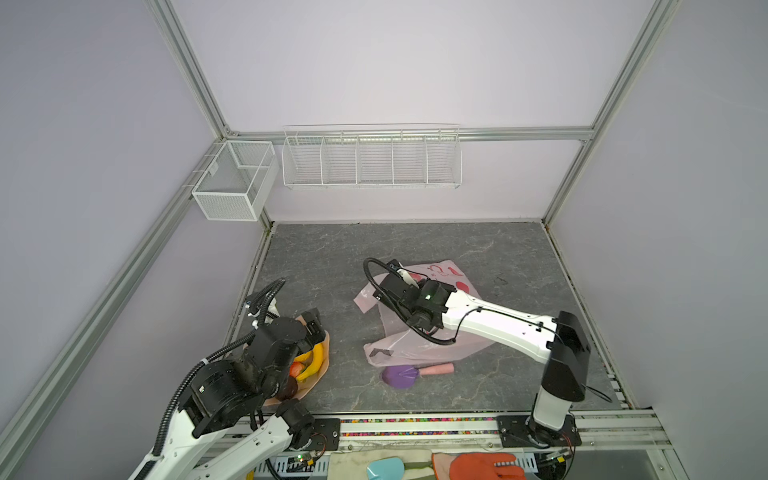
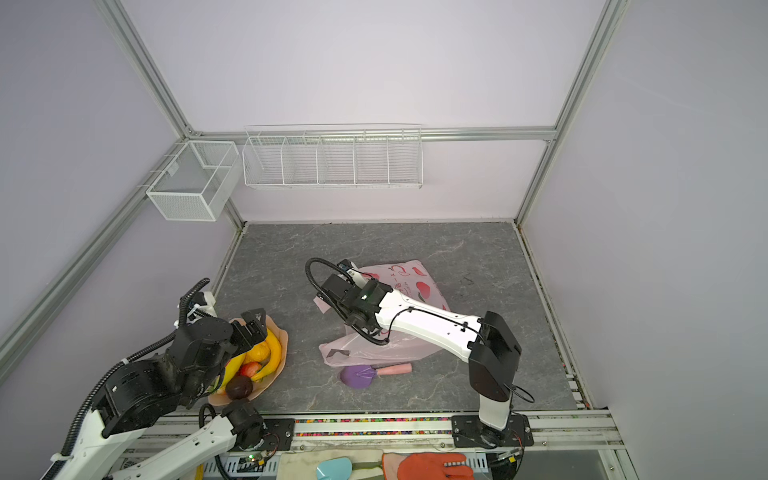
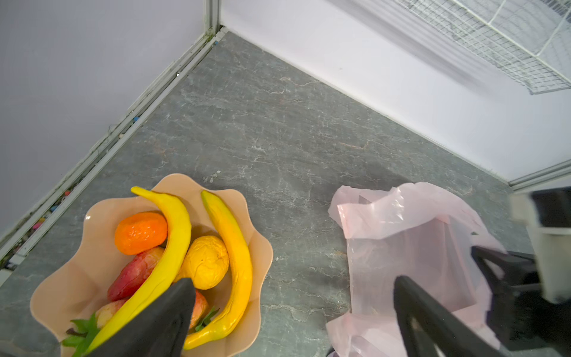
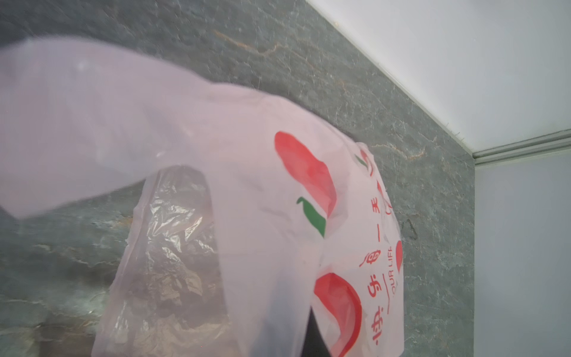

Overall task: Place the fruits into the plastic bag
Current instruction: 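Hold the bag open with the right gripper while the left gripper moves over the bowl, then lower the left gripper into the bowl and grasp the yellow banana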

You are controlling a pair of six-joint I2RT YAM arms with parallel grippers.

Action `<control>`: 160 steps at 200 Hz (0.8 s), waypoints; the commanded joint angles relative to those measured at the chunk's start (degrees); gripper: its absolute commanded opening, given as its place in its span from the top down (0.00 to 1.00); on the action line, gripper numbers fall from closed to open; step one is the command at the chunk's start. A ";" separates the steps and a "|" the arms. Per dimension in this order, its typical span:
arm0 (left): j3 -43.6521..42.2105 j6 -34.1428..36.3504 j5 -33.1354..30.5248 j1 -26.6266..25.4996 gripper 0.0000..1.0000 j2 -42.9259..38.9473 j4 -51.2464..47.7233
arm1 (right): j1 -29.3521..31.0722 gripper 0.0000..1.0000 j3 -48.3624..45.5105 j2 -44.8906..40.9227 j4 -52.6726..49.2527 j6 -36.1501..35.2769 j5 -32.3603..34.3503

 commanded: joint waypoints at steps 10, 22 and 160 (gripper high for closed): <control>-1.57 -8.54 -1.96 0.16 0.00 1.75 -8.62 | -0.58 0.94 -2.60 -2.55 2.87 -3.84 -3.05; -1.92 -8.62 -1.29 0.16 0.00 3.22 -9.65 | -0.72 0.94 -2.52 -2.43 2.19 -2.94 -3.69; -11.68 -2.94 18.18 10.81 0.21 19.62 0.39 | -1.01 0.94 -1.20 -3.34 0.39 1.30 -4.09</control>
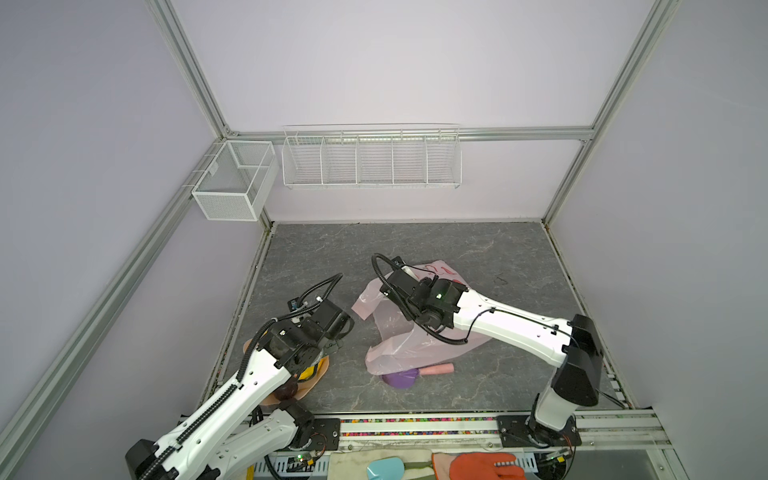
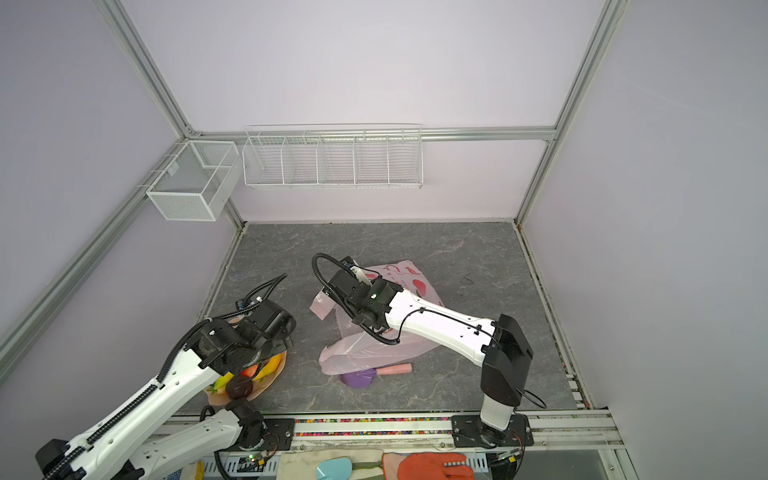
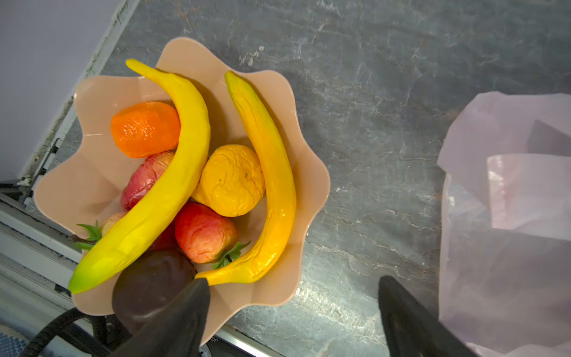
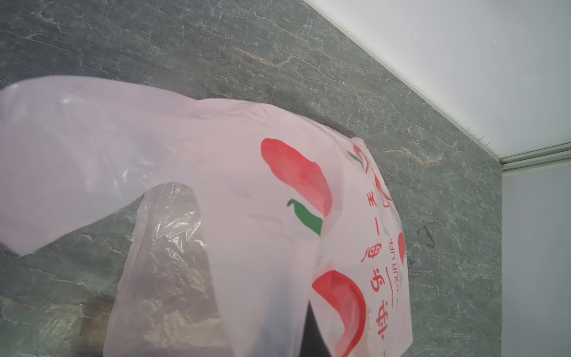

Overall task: Place the fruits into the plastic bag
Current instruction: 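Lower the left gripper into the bowl and grasp the yellow banana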

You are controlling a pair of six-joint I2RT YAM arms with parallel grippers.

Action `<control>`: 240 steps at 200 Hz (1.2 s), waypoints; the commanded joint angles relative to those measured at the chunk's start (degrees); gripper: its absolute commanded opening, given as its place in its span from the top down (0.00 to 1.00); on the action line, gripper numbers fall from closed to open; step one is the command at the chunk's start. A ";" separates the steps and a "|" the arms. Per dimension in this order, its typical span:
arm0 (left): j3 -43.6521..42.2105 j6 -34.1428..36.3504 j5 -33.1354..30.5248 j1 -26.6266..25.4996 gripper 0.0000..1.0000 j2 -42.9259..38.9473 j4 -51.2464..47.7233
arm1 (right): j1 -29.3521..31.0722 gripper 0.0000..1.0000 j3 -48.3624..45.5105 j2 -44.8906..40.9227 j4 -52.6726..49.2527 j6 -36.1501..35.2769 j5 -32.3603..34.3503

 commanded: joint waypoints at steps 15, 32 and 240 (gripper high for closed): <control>-3.81 3.39 6.20 5.77 0.25 1.07 3.92 | -0.32 0.94 0.16 -1.41 -0.68 0.97 -0.56; -5.27 4.21 7.32 8.51 0.30 1.05 5.95 | -0.38 0.94 -0.02 -1.72 -0.58 0.97 -0.64; -11.23 3.50 5.51 13.66 0.51 10.64 13.60 | -0.46 0.94 -1.23 -3.79 -0.85 0.62 -0.26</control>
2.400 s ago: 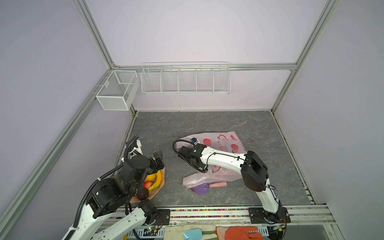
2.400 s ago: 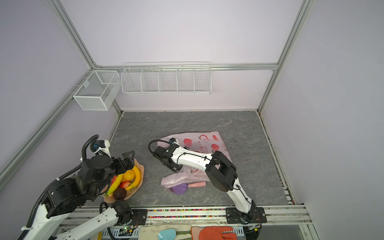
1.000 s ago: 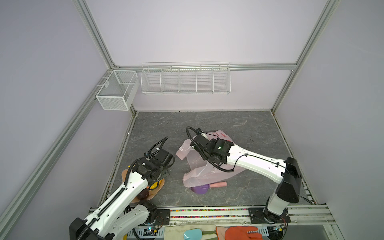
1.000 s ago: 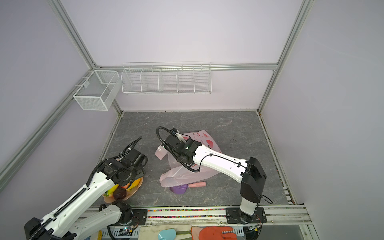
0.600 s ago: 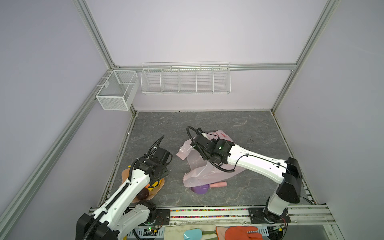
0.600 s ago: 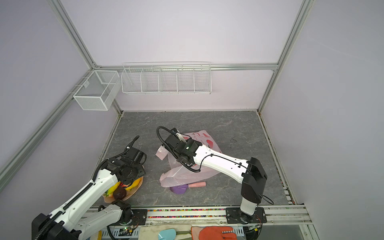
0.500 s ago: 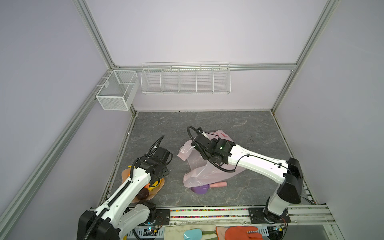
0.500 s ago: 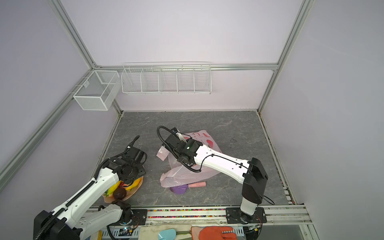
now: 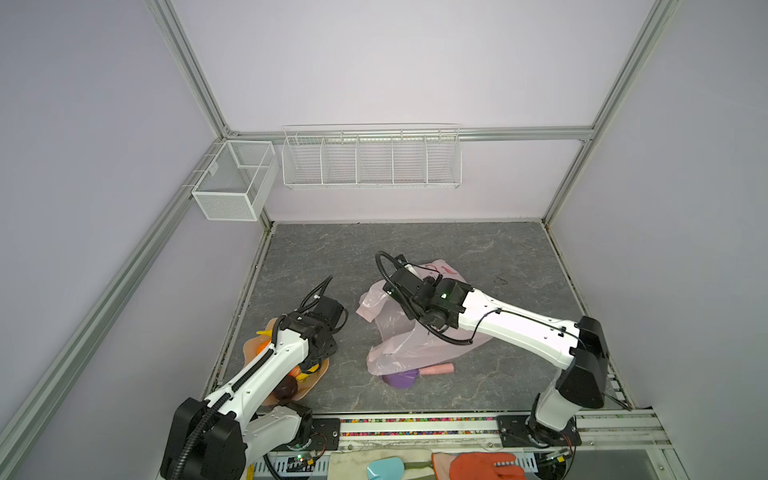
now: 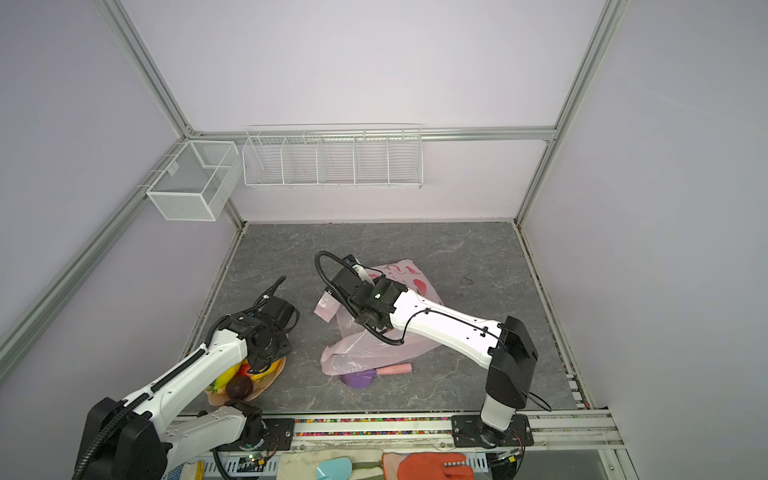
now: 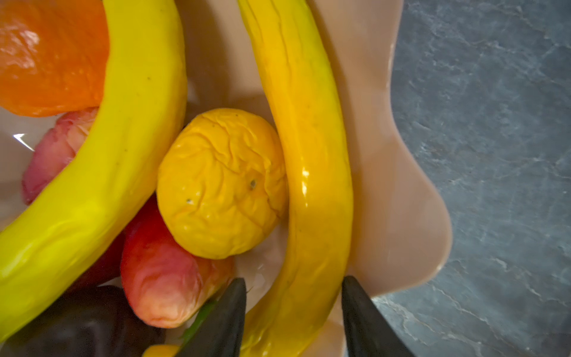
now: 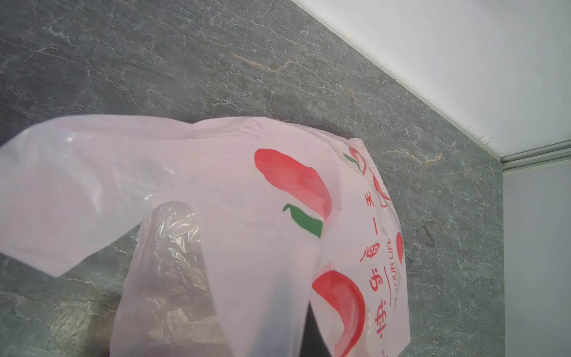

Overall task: Place the fruits into the plastic bag
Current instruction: 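Lower the left gripper into the bowl and grasp the yellow banana, then carry the banana with the left gripper into the bag's opening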

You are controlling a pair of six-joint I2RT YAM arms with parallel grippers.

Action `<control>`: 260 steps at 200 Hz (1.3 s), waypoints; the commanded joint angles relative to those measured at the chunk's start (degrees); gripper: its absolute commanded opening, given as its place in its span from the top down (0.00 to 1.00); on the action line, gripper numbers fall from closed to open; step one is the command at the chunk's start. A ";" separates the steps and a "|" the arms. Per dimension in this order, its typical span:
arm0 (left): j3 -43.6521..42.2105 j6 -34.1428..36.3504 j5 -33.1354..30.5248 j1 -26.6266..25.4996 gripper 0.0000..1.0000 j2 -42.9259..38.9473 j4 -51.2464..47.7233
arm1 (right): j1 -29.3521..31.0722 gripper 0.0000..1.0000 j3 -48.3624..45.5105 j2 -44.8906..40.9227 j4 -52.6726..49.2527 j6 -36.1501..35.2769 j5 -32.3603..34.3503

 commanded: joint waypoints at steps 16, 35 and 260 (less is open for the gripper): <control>-0.90 -1.31 -1.61 0.39 0.53 0.26 0.85 | -0.31 0.94 -0.73 -2.13 -0.96 0.39 0.01; -1.71 -1.31 -1.13 0.43 0.57 0.72 1.92 | -0.32 0.94 -0.64 -2.47 -1.00 0.21 0.18; 15.52 27.98 -0.50 -10.60 0.93 -19.58 2.31 | -2.13 0.94 0.51 -2.92 -2.14 -2.30 1.32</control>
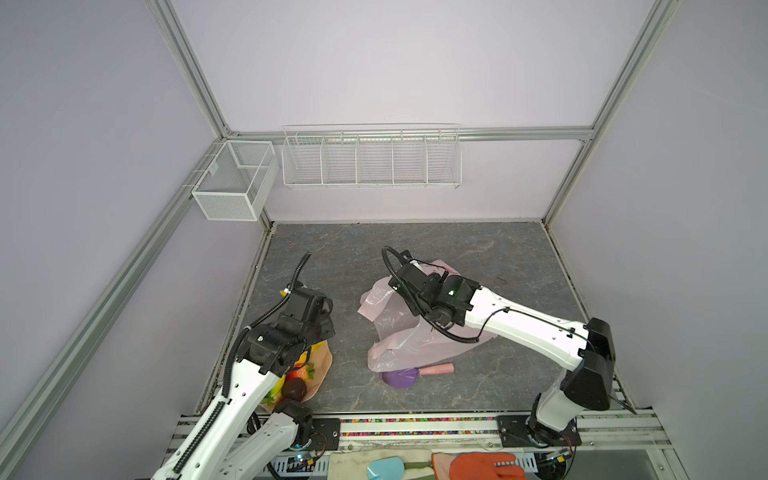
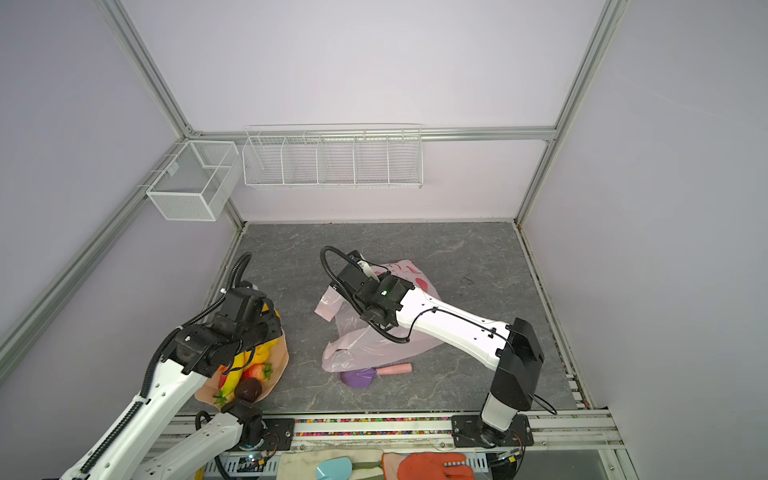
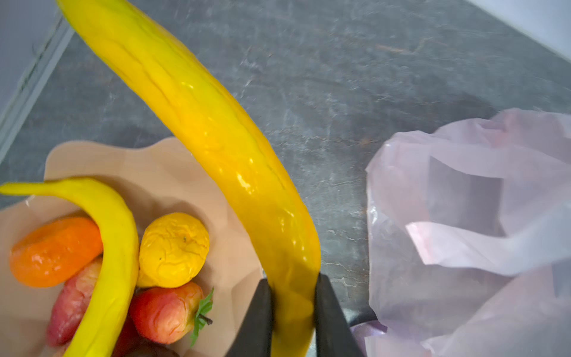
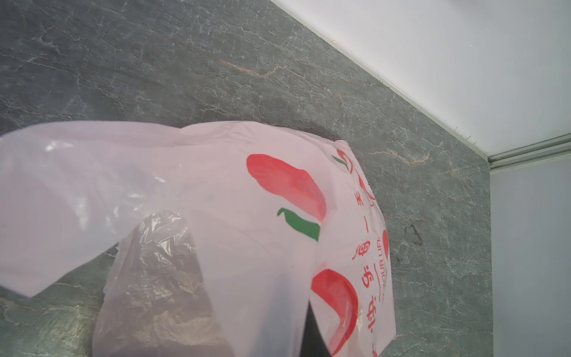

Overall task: Place the fruits into the plastic bag
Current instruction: 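Carry the banana with the left gripper into the bag's opening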

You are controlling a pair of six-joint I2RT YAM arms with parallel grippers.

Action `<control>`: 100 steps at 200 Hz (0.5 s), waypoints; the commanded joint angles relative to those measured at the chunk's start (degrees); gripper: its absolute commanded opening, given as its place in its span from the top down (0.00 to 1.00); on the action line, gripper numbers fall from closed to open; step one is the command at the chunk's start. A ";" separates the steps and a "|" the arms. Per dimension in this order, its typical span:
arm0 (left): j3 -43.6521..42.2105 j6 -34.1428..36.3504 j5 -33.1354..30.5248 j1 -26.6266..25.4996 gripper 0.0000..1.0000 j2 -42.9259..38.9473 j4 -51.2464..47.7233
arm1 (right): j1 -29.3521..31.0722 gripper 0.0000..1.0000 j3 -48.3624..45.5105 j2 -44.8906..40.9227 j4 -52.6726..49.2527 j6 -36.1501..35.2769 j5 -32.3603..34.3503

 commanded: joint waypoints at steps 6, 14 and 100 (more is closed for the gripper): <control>2.36 11.80 -3.39 -7.21 0.93 -2.45 2.80 | -0.88 0.94 0.38 -1.17 -1.36 -0.93 0.82; 2.28 15.25 -3.19 -9.51 0.92 -2.95 4.38 | -1.02 0.94 0.37 -1.24 -1.46 -1.07 0.76; -3.62 46.40 5.19 -18.96 0.92 -6.94 10.95 | -2.35 0.94 0.57 -1.45 -1.91 -1.92 0.31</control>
